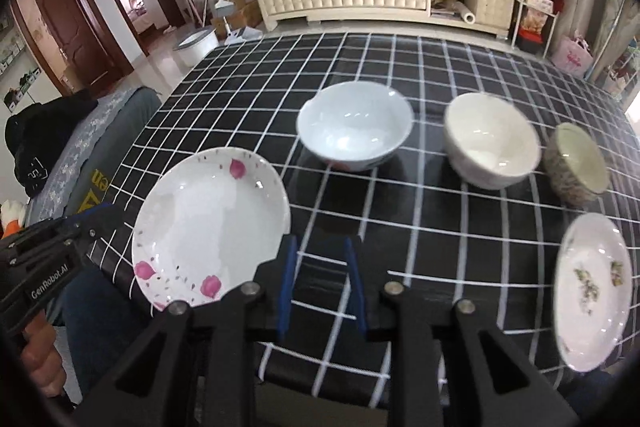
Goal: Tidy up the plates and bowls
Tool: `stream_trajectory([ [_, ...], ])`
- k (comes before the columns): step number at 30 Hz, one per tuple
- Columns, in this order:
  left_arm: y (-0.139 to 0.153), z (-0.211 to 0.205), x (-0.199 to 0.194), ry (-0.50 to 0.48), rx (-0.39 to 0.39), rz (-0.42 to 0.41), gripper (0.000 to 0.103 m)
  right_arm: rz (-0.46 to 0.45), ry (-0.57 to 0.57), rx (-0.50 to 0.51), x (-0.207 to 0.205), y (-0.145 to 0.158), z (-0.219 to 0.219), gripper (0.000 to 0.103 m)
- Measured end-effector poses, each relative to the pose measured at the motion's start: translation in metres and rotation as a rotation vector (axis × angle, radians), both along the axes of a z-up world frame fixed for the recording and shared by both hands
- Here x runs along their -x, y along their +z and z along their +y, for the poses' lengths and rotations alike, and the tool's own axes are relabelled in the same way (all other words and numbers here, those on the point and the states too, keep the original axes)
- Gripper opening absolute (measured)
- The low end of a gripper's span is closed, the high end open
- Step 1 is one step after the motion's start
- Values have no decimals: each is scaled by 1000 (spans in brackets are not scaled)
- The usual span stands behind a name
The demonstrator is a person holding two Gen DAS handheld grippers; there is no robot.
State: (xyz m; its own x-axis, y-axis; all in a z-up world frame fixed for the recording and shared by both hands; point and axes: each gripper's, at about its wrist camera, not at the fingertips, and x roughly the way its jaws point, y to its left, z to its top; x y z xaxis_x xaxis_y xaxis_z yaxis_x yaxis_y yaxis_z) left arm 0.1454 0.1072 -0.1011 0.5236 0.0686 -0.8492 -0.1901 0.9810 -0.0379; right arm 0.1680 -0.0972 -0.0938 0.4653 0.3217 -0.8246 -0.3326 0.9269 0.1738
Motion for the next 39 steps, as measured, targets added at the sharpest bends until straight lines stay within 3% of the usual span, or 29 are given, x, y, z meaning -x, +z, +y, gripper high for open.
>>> stream_trajectory([
  [3,14,-19,4,-43,6,-30,12,-25,-42,9,5,11,-19,30],
  [6,30,-44,3,-94,7,-66,21,-77,-94,3,12,26,-45,30],
  [10,48,-78,2,-160,5,-110,21,-174,-199,29,21,44,-80,31],
  [16,64,-126,-6,-230,24,-155,26,-229,-216,82,27,53,-121,44],
  [21,72,-169,-11,-292,14,-200,27,-221,-201,-54,34,56,-166,44],
  [23,72,-185,-14,-318,18,-206,27,-242,-235,-16,35,57,-177,45],
  [25,71,-200,-18,-338,21,-209,37,-256,-273,75,33,55,-187,52],
  [27,69,-215,-21,-362,25,-219,40,-226,-271,69,30,51,-197,66],
  [28,68,-225,-21,-378,24,-227,42,-207,-278,64,27,48,-204,67],
  [31,62,-251,-25,-430,4,-242,53,-172,-288,91,23,39,-218,68],
  [39,30,-299,-48,-527,99,-100,54,-82,-301,110,17,6,-256,68],
])
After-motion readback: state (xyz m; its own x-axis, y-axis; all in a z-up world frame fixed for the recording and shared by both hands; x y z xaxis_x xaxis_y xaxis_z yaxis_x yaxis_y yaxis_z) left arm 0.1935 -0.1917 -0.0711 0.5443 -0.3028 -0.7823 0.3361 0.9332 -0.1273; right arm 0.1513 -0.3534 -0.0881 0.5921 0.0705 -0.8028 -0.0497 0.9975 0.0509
